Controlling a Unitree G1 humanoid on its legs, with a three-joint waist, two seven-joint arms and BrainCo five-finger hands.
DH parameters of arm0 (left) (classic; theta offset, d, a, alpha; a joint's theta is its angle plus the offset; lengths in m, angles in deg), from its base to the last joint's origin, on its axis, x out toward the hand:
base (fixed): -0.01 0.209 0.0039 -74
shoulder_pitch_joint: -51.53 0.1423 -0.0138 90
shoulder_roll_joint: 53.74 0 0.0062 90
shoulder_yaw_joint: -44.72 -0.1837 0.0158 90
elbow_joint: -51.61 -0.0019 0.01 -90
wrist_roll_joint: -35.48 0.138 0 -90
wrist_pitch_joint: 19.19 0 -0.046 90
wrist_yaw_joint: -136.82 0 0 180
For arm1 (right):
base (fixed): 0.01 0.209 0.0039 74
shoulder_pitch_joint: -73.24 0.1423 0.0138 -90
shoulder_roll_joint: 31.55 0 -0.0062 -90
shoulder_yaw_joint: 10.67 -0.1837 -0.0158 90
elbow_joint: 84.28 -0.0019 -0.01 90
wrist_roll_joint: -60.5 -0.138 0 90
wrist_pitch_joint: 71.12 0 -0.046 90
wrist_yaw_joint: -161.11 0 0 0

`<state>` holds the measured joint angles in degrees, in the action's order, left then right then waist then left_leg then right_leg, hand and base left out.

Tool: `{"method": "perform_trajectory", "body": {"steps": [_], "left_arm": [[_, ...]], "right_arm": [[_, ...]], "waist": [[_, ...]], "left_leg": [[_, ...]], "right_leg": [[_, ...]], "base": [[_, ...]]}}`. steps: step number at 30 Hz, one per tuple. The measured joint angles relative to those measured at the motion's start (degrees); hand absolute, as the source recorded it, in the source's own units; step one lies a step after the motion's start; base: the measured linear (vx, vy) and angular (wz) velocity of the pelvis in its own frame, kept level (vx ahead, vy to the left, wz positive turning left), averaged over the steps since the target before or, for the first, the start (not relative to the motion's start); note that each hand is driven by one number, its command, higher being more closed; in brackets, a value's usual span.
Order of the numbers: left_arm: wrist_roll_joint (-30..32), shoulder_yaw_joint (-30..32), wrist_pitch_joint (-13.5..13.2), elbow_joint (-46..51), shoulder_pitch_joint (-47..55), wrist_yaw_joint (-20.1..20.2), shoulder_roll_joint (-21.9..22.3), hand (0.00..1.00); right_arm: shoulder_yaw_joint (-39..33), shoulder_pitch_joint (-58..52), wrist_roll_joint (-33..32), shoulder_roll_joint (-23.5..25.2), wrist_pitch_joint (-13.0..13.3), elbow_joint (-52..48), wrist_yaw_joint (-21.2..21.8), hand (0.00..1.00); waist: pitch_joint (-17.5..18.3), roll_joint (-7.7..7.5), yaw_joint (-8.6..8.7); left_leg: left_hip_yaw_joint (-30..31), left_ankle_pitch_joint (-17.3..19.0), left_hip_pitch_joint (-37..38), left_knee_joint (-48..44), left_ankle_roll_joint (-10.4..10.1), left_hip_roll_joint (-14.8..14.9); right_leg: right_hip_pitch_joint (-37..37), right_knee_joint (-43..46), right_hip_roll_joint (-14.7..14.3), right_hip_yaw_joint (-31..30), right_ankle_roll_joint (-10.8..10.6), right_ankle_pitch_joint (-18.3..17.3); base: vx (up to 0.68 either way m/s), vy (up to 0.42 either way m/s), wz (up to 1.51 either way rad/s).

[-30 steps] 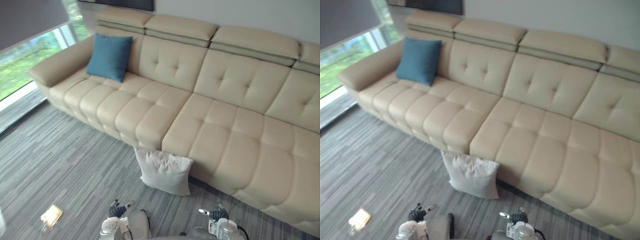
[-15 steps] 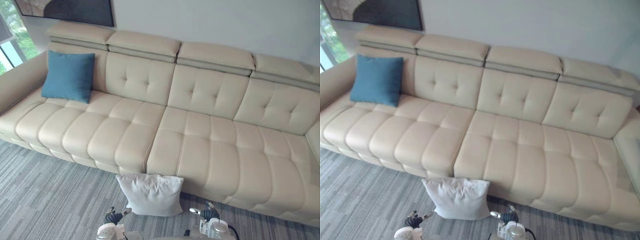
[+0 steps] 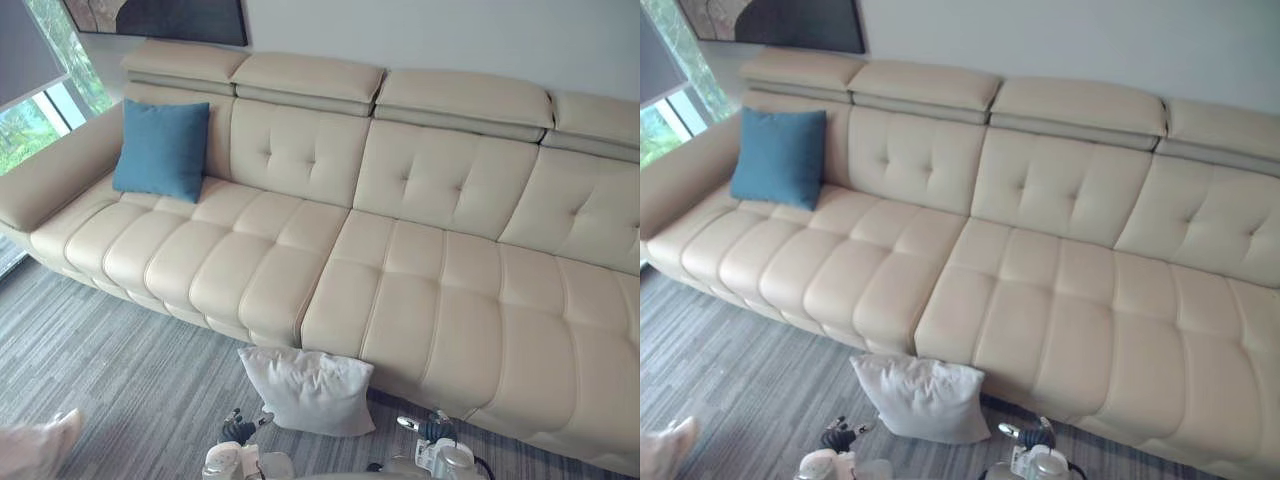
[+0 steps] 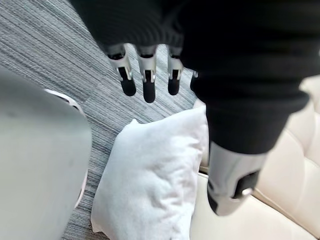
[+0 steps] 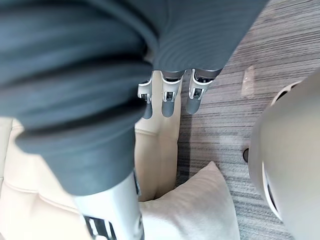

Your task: Pick up cushions and gather them together orderly.

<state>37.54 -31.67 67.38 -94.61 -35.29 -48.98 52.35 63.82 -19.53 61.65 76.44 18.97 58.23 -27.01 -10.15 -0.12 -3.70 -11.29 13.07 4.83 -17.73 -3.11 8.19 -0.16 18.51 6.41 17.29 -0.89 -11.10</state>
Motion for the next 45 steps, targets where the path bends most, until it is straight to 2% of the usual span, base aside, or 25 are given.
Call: {"method": "perform_trajectory", "body": {"steps": [4,9,10,11,12,14,18,23,31,38,45], "left_arm": [[-1.4,0.0,0.0,0.0,0.2,-0.8,-0.4,0.0],[-2.5,0.0,-0.1,1.1,-0.2,-1.7,-1.1,0.0],[-2.9,-0.1,0.0,1.3,-1.2,-1.9,-1.7,0.0],[-3.5,-0.4,0.0,1.8,-3.6,-2.5,-2.4,0.0],[-3.6,-0.8,0.0,2.1,-4.5,-2.9,-2.5,0.0],[-5.7,-2.3,-0.1,4.5,-10.3,-4.3,-3.7,0.0],[-8.3,-2.2,-0.2,7.3,-16.3,-6.4,-6.8,0.0],[-11.3,1.3,-1.3,11.0,-27.4,-10.0,-11.6,0.0],[-12.4,5.5,-1.2,11.0,-41.0,-12.3,-12.3,0.0],[-12.6,3.0,-1.2,11.0,-49.9,-12.8,-9.9,0.0],[-12.3,-2.3,-1.2,11.2,-50.8,-13.0,-6.5,0.0]], "right_arm": [[0.0,0.0,-0.1,0.2,0.1,0.0,-0.9,0.0],[0.8,0.0,-0.5,0.0,0.4,0.0,-1.6,0.0],[1.5,0.3,-1.3,-0.1,0.5,-0.1,-1.8,0.0],[2.4,1.3,-1.4,-0.6,0.6,-0.2,-2.0,0.0],[2.5,1.7,-1.7,-0.8,0.6,-0.2,-2.2,0.0],[2.6,5.1,-3.7,-2.3,0.3,-2.7,-3.6,0.0],[2.8,9.1,-6.0,-3.7,0.7,-6.9,-5.8,0.0],[2.6,19.9,-8.6,-4.9,1.9,-9.7,-9.5,0.0],[2.2,38.2,-10.2,-4.5,2.2,-11.5,-13.1,0.0],[2.0,48.5,-10.2,-3.9,2.1,-11.0,-13.8,0.0],[2.5,50.2,-10.0,-1.8,2.1,-11.0,-14.5,0.0]], "waist": [[-0.2,-0.68,-0.07],[-0.9,-1.33,-0.52],[-1.3,-2.72,-0.5],[-3.5,-3.17,-0.54],[-4.3,-3.3,-0.6],[-10.5,-3.21,-1.22],[-14.6,-3.36,-1.2],[-19.9,-4.05,-0.71],[-22.2,-4.03,0.4],[-22.2,-3.98,0.94],[-22.2,-3.97,1.31]], "left_leg": [[-0.8,-0.8,1.9,5.7,-1.6,-0.9],[-2.5,-0.7,0.6,4.3,-1.6,-1.2],[-2.2,-0.2,-1.9,1.8,-1.5,-1.2],[-1.5,1.2,-6.6,-3.4,-1.4,-0.6],[-1.2,1.7,-8.1,-5.2,-1.4,-0.5],[0.3,4.7,-18.7,-16.3,-1.1,1.4],[1.3,7.1,-28.4,-24.9,-0.3,3.0],[4.3,6.7,-43.5,-32.2,0.5,3.5],[6.4,5.8,-63.2,-40.9,0.8,3.1],[7.4,3.8,-70.6,-41.3,1.0,1.5],[8.1,2.7,-71.0,-40.4,0.5,0.8]], "right_leg": [[-0.6,-0.2,0.4,-0.3,-0.3,1.0],[-3.3,2.2,0.9,-2.2,-0.4,1.1],[-5.3,3.6,1.2,-2.2,-0.4,1.0],[-8.6,6.4,1.5,-2.0,-0.1,0.5],[-9.7,7.3,1.5,-2.0,0.0,0.4],[-18.4,14.2,1.7,-1.9,0.7,-0.1],[-27.0,19.8,1.7,-2.2,0.8,-1.4],[-40.0,25.1,2.8,-1.2,2.1,-0.5],[-58.6,33.7,4.8,-1.1,3.7,0.4],[-65.6,35.3,6.4,-0.6,3.7,0.4],[-65.9,35.3,6.8,-0.2,4.3,0.8]], "base": [[-0.11,0.051,0.02],[-0.09,0.025,-0.18],[-0.1,-0.045,0.13],[-0.14,-0.056,0.15],[-0.18,-0.047,0.14],[-0.28,-0.024,0.0],[-0.23,0.004,-0.09],[-0.19,-0.008,0.09],[-0.09,-0.005,0.08],[-0.05,-0.006,0.13],[-0.05,0.001,0.07]]}}
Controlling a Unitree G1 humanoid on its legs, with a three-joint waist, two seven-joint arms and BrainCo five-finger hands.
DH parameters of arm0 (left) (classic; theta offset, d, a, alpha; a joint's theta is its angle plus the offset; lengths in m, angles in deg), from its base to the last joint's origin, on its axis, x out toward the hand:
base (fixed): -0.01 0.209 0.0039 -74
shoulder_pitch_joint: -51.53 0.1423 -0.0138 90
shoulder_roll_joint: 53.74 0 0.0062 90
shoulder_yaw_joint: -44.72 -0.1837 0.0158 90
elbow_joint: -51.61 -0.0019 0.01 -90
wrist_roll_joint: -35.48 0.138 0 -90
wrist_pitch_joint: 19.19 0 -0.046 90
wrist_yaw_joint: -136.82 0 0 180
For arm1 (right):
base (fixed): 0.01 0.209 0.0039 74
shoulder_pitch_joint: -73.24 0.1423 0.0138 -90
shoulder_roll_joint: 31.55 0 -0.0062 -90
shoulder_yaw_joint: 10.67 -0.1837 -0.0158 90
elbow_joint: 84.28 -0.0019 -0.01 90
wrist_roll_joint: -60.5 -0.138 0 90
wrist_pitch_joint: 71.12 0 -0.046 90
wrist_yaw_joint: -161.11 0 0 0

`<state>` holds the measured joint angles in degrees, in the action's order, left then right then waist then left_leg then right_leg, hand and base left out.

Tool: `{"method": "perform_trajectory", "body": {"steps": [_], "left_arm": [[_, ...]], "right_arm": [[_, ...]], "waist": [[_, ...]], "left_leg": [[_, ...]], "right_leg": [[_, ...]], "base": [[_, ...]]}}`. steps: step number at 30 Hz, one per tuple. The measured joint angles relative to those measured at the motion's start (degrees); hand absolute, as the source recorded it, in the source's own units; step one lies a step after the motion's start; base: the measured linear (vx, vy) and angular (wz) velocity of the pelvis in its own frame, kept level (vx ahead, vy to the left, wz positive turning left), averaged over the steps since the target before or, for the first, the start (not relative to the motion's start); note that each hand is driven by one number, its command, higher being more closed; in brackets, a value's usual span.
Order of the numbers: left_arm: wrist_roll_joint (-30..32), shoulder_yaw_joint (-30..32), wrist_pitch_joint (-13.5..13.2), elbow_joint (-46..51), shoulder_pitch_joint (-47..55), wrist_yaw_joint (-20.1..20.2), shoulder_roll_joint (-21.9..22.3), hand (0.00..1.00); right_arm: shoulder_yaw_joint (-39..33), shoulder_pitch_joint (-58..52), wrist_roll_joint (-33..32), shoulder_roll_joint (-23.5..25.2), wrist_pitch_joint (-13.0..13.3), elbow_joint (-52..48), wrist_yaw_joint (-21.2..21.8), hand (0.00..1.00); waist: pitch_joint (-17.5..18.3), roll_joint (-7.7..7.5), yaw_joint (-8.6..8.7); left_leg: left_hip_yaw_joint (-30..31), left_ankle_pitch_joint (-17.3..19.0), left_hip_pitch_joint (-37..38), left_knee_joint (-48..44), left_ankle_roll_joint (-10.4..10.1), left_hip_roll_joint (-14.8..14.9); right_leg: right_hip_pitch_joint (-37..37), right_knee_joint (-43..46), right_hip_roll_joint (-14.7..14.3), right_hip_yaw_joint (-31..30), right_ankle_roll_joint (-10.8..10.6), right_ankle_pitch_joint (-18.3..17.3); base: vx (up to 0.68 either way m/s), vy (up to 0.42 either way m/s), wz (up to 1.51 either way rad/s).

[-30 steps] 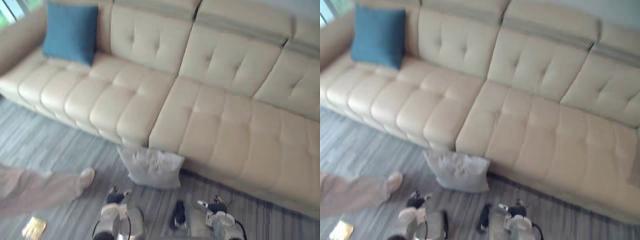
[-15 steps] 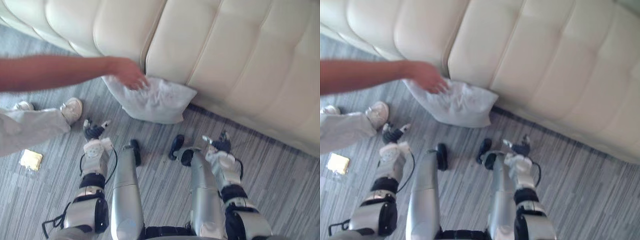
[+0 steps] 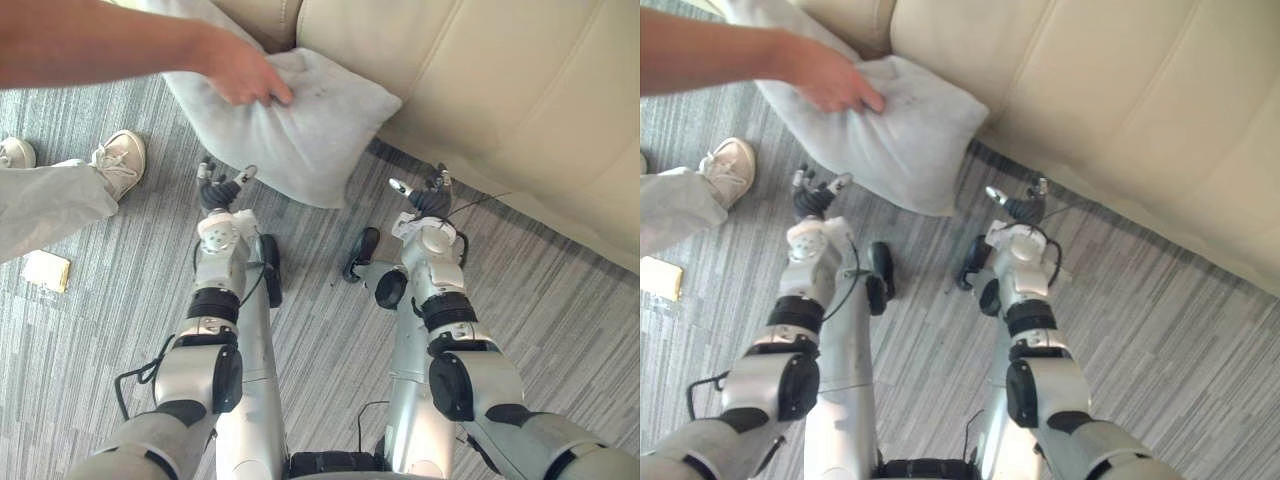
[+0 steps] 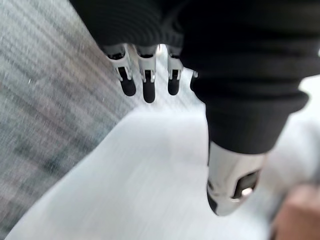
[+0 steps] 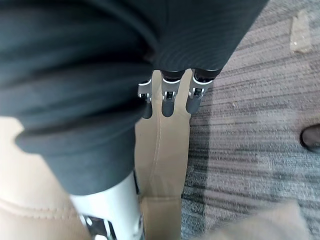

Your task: Pick up cushions and gather them together orderly.

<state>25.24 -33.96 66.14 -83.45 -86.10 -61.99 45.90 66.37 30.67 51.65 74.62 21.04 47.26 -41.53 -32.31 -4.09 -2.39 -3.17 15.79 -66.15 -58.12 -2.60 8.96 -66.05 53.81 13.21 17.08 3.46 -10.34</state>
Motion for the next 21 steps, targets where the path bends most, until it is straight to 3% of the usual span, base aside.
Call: {"method": "perform_trajectory", "body": {"steps": [5,18,21], "left_arm": [[0.7,-2.4,0.0,0.0,1.3,-0.1,2.6,0.0],[1.7,-4.7,0.0,3.8,18.9,0.6,6.1,0.0],[1.7,-6.7,0.0,3.8,26.1,1.9,6.2,0.0]], "right_arm": [[2.1,-3.0,0.5,-0.1,0.0,0.0,0.0,0.0],[6.8,-24.6,1.6,2.0,0.1,-4.7,2.0,0.0],[8.9,-31.5,2.2,2.0,0.1,-4.7,3.1,0.0]], "waist": [[0.1,0.06,0.23],[1.0,0.8,0.12],[4.3,1.53,0.06]], "left_leg": [[0.5,-0.9,3.3,2.1,-0.5,-0.4],[-3.5,-4.3,32.0,20.4,-0.8,-0.1],[-4.3,-4.9,37.4,24.8,-1.2,-0.5]], "right_leg": [[3.3,-1.6,-0.2,0.4,0.3,0.2],[29.8,-18.4,-3.5,0.7,0.1,3.4],[34.3,-21.9,-4.1,0.5,-0.2,3.8]], "base": [[-0.06,0.005,0.06],[-0.02,-0.016,-0.07],[0.1,0.002,-0.08]]}}
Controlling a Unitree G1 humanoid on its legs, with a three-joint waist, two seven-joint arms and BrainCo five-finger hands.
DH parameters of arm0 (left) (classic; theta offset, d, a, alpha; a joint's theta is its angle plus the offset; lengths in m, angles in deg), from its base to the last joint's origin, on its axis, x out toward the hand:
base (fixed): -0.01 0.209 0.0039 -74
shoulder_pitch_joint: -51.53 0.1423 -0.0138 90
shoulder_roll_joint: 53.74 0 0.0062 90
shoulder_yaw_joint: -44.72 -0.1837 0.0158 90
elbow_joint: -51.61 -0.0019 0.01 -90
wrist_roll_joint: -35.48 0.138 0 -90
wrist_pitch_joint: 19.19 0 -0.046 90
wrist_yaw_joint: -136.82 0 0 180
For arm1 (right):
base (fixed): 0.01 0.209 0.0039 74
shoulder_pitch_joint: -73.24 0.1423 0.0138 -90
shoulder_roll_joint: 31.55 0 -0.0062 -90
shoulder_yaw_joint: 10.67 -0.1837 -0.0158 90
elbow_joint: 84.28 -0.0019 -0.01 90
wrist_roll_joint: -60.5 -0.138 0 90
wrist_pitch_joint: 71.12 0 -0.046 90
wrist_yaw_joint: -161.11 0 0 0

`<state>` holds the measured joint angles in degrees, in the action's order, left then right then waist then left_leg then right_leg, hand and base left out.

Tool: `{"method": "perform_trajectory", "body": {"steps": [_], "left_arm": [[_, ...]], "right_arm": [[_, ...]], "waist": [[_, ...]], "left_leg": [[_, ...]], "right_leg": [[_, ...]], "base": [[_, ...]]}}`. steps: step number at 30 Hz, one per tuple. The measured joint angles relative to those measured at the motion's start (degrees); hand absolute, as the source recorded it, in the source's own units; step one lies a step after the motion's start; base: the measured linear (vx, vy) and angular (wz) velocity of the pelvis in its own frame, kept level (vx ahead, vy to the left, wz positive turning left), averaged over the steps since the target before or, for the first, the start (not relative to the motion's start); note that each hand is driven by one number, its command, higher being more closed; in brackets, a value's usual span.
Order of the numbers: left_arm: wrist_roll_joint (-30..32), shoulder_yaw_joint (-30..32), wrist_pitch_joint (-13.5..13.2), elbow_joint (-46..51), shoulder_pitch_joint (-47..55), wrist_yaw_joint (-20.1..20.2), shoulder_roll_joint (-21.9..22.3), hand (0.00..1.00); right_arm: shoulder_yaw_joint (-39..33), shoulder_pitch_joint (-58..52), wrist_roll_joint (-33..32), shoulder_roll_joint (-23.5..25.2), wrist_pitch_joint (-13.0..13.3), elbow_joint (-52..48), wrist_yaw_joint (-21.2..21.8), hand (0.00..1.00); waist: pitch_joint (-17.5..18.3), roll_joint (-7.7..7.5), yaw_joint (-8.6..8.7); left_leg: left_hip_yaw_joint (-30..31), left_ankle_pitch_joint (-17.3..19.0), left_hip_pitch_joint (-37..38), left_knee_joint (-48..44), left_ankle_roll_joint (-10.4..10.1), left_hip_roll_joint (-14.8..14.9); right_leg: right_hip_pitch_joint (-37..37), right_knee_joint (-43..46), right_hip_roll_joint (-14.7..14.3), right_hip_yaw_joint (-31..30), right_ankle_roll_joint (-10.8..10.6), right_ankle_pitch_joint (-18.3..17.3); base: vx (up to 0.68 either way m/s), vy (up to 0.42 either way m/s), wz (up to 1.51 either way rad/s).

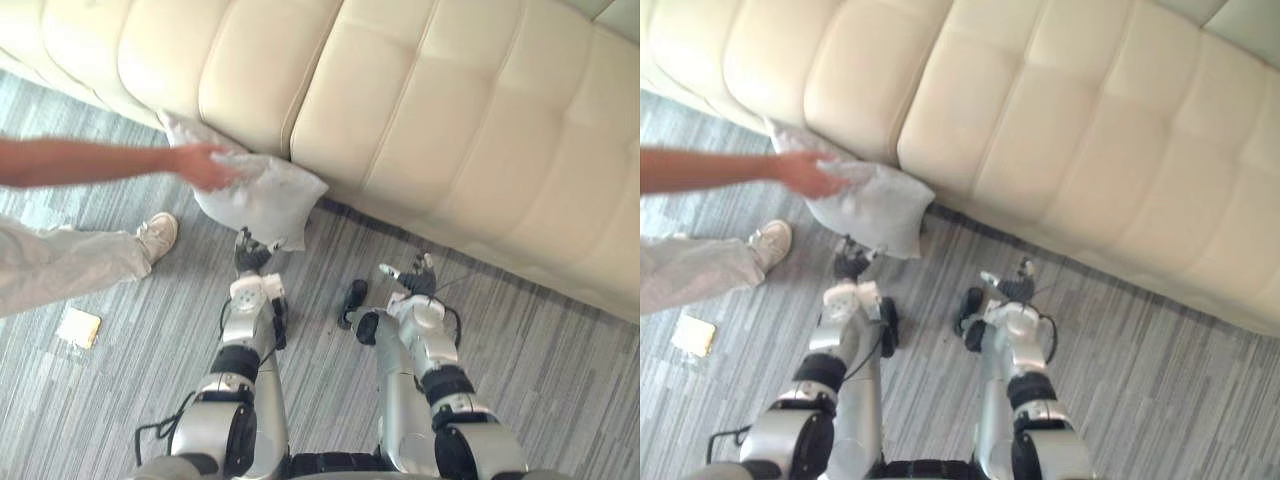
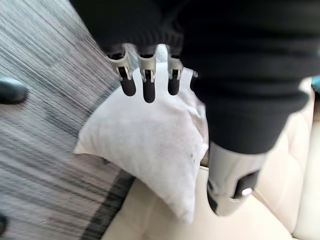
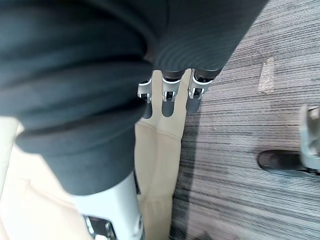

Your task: Pick up cushions and gather them together orderly.

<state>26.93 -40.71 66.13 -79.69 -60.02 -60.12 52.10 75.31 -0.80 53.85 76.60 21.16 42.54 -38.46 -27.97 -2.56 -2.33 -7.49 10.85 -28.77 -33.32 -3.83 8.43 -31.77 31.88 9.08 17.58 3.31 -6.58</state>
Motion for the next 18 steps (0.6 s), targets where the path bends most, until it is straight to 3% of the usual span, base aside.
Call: {"method": "perform_trajectory", "body": {"steps": [8,18], "left_arm": [[1.8,-0.7,0.1,-7.6,15.1,4.9,1.0,0.0],[5.2,3.5,0.4,-15.9,20.8,6.3,1.4,0.0]], "right_arm": [[-2.2,-16.4,3.4,0.0,-0.3,5.4,4.0,0.0],[-7.3,-19.4,6.8,-0.6,-0.6,13.0,7.2,0.0]], "waist": [[11.9,0.99,-0.66],[18.6,2.52,-0.63]], "left_leg": [[-3.0,-3.1,15.5,15.3,-1.5,-0.2],[-3.9,-5.3,27.0,25.5,-2.1,-1.0]], "right_leg": [[12.5,-10.7,-2.3,-0.2,-1.3,0.9],[21.9,-17.4,-3.7,-0.3,-2.3,1.6]], "base": [[0.17,0.001,-0.08],[0.12,0.023,-0.03]]}}
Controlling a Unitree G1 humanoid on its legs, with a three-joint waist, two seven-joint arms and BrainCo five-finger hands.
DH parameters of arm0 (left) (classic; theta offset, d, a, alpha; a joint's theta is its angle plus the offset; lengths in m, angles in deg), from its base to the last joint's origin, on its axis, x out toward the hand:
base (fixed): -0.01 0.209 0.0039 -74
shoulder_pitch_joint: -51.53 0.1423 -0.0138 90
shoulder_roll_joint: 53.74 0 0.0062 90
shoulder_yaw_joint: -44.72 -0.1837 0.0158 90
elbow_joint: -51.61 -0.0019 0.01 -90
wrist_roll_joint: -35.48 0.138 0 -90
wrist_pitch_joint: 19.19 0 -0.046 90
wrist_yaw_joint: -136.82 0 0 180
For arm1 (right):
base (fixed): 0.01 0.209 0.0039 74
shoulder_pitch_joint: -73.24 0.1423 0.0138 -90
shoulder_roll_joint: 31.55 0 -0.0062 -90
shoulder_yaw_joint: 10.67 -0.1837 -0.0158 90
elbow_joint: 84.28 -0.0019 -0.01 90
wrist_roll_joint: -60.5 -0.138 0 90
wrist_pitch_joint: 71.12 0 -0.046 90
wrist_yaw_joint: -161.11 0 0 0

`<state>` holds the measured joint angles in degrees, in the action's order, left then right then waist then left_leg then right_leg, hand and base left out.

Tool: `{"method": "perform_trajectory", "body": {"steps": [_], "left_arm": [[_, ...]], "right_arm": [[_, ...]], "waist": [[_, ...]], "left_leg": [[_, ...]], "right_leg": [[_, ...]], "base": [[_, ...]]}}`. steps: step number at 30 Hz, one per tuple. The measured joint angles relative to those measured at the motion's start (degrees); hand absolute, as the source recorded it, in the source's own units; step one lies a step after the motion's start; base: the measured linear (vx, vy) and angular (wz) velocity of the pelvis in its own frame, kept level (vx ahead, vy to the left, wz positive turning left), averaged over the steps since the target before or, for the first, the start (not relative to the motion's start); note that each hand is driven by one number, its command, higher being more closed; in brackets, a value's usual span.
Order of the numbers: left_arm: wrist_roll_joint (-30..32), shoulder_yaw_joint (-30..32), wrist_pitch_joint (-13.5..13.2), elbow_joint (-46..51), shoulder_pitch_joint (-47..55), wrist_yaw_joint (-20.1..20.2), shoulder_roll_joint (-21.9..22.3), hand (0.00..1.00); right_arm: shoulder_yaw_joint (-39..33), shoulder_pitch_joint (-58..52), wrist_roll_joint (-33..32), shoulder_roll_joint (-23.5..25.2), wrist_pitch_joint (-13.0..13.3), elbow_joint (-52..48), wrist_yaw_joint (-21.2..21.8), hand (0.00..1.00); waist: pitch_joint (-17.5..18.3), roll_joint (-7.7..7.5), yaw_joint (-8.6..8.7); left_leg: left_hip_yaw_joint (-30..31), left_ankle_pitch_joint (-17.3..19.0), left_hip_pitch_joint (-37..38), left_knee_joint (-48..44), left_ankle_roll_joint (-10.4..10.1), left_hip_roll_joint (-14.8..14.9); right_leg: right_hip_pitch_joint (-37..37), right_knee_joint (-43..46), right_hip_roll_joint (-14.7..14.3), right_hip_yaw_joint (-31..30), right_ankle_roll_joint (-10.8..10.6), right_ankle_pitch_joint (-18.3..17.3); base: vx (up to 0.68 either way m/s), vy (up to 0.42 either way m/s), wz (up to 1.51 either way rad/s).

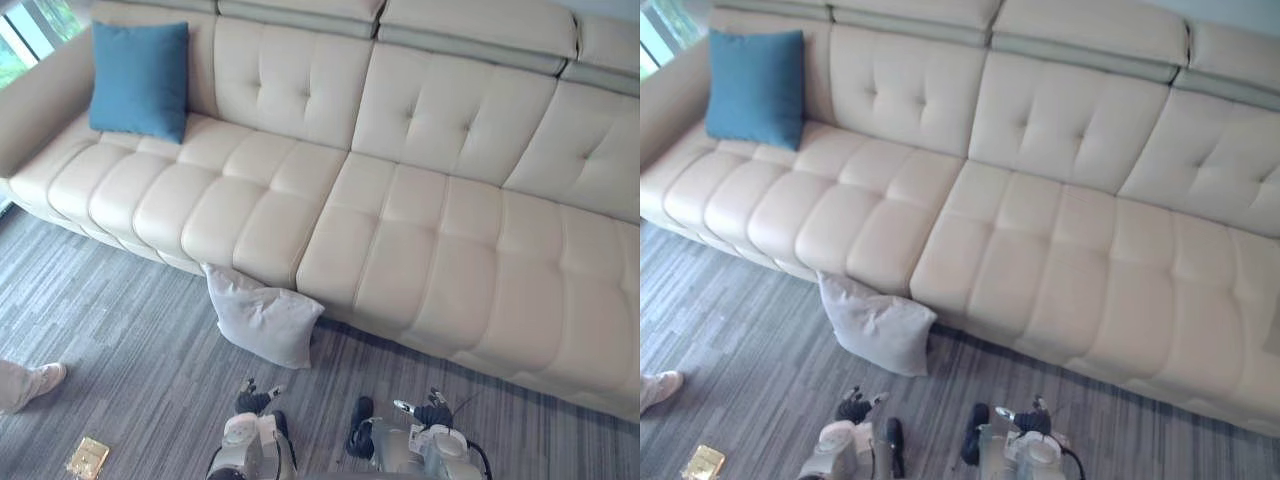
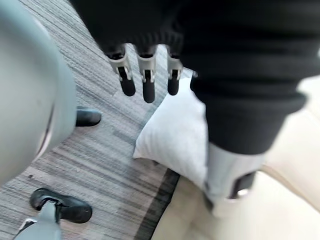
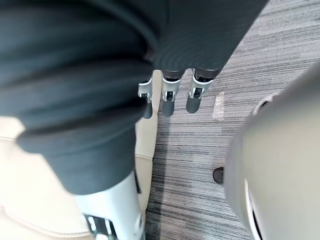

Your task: Pick up cushions and gather them together orderly.

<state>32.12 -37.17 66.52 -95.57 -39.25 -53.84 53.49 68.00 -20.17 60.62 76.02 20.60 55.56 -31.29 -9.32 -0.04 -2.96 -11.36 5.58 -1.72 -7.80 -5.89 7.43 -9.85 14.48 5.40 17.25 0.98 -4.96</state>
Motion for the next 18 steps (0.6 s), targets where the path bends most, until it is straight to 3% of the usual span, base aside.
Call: {"method": "perform_trajectory", "body": {"steps": [10,15,17,18], "left_arm": [[1.1,2.1,0.0,-1.0,1.6,1.0,-0.5,0.0],[2.1,2.0,-0.3,0.9,1.5,1.1,-0.4,0.0],[2.1,1.9,-0.3,0.9,1.5,1.1,-0.2,0.0],[2.1,1.9,-0.3,0.9,1.6,1.0,-0.4,0.0]], "right_arm": [[-2.0,1.3,2.1,-2.0,-0.1,6.2,1.3,0.0],[-1.9,1.2,2.1,-2.3,-0.1,6.0,1.2,0.0],[-1.9,1.3,2.0,-3.9,-0.2,5.8,1.1,0.0],[-1.9,1.2,2.0,-3.9,-0.2,5.8,1.1,0.0]], "waist": [[1.8,0.39,-0.23],[0.6,-0.02,-0.11],[-0.2,1.75,-0.29],[-0.2,1.79,-0.27]], "left_leg": [[1.0,-0.1,4.8,2.5,0.2,-1.5],[2.4,0.6,-2.4,-7.3,1.0,-2.5],[-1.7,5.8,-4.8,-10.7,3.1,0.4],[-3.5,6.1,-4.8,-10.8,3.2,1.1]], "right_leg": [[6.0,-3.9,-0.2,0.0,-1.2,1.1],[4.7,0.4,4.3,4.1,-2.2,-2.3],[4.6,1.4,4.3,6.5,-2.2,-2.8],[4.6,1.4,4.5,6.9,-2.2,-2.8]], "base": [[0.05,0.04,0.05],[-0.11,0.03,0.53],[-0.09,0.074,0.45],[-0.06,0.071,0.48]]}}
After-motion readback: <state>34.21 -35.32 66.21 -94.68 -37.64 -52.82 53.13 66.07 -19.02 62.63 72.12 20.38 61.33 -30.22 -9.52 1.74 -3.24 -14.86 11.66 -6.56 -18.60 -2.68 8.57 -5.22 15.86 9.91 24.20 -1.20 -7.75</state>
